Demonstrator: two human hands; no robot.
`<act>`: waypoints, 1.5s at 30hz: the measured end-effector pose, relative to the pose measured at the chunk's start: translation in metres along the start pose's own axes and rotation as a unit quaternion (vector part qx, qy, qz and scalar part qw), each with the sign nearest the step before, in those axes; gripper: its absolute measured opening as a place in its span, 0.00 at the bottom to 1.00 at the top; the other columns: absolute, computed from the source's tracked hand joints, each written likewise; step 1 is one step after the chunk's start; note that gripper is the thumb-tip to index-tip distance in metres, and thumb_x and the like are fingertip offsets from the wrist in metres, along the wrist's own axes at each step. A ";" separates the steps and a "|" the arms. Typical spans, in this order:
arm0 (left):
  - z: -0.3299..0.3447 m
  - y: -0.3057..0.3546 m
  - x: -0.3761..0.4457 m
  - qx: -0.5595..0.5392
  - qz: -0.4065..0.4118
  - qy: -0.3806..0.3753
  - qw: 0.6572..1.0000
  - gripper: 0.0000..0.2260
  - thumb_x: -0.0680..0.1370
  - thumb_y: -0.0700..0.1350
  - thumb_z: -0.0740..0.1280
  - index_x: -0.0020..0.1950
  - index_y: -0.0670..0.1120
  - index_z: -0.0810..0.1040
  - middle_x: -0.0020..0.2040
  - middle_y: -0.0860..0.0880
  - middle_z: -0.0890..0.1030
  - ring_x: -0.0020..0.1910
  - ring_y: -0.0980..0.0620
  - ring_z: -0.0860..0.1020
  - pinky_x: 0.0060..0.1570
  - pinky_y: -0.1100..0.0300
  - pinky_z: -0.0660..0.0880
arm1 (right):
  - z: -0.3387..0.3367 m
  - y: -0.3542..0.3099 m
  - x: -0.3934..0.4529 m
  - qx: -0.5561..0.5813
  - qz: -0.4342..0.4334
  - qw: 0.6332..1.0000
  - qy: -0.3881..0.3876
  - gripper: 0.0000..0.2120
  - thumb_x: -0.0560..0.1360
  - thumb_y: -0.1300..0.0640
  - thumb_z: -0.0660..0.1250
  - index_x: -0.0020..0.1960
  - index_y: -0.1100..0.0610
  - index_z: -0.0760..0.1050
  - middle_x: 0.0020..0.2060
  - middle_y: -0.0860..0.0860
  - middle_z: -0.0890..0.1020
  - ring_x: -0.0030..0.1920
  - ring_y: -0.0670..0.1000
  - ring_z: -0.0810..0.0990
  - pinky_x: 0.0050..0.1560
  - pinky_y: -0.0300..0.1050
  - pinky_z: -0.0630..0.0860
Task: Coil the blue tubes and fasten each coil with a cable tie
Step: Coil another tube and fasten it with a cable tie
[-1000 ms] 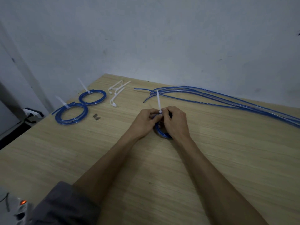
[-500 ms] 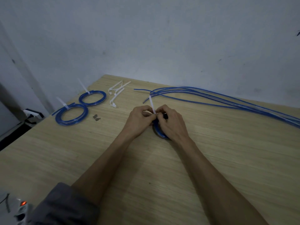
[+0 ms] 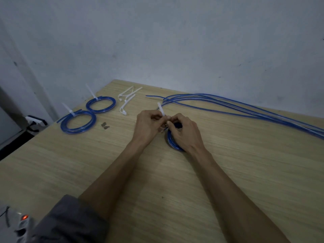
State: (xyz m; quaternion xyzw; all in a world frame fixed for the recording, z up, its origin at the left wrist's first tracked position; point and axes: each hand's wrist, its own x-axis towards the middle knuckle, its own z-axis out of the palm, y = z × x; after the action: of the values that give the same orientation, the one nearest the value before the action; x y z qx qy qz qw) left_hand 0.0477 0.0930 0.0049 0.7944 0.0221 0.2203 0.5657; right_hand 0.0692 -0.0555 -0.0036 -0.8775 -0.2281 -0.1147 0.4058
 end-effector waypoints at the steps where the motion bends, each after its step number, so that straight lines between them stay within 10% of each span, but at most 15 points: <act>1: -0.001 0.000 0.001 0.006 0.000 0.001 1.000 0.06 0.76 0.45 0.74 0.44 0.43 0.87 0.34 0.49 0.85 0.33 0.54 0.83 0.32 0.61 0.78 | 0.000 0.001 0.000 -0.005 -0.004 1.000 -0.003 0.07 0.78 0.46 0.65 0.50 0.49 0.78 0.44 0.43 0.84 0.48 0.50 0.81 0.53 0.58 0.78; 16: -0.010 -0.006 0.006 0.103 0.037 0.053 0.993 0.15 0.76 0.57 0.70 0.38 0.47 0.84 0.35 0.48 0.79 0.37 0.45 0.80 0.35 0.42 0.79 | 0.002 -0.003 0.001 -0.041 0.011 0.999 -0.033 0.04 0.76 0.49 0.67 0.46 0.48 0.75 0.37 0.46 0.82 0.38 0.49 0.79 0.43 0.49 0.77; 28: -0.019 0.003 0.001 0.015 -0.068 0.023 0.997 0.13 0.79 0.48 0.71 0.42 0.39 0.85 0.36 0.44 0.85 0.33 0.52 0.84 0.31 0.61 0.78 | -0.001 -0.010 0.003 -0.103 -0.012 0.993 -0.051 0.14 0.83 0.46 0.58 0.47 0.52 0.77 0.39 0.49 0.81 0.43 0.54 0.79 0.46 0.52 0.74; 36: -0.079 -0.002 -0.013 0.019 -0.090 0.099 0.991 0.13 0.80 0.48 0.70 0.41 0.40 0.82 0.33 0.44 0.83 0.31 0.49 0.84 0.36 0.54 0.83 | 0.017 -0.035 -0.013 -0.060 0.026 0.996 -0.065 0.16 0.82 0.52 0.62 0.68 0.53 0.74 0.61 0.50 0.79 0.60 0.51 0.77 0.62 0.49 0.75; 45: -0.169 -0.007 -0.045 0.157 -0.065 0.203 0.964 0.13 0.81 0.50 0.67 0.43 0.41 0.81 0.36 0.53 0.79 0.36 0.60 0.76 0.38 0.69 0.69 | 0.093 -0.121 -0.035 -0.006 -0.030 0.996 -0.089 0.13 0.78 0.62 0.65 0.62 0.59 0.79 0.54 0.54 0.81 0.51 0.54 0.80 0.56 0.53 0.77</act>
State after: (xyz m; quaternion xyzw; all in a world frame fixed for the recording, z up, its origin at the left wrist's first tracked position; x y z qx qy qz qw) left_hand -0.0550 0.2331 0.0286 0.8085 0.2226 0.3335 0.4308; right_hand -0.0190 0.0731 0.0030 -0.8792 -0.2894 -0.0495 0.3752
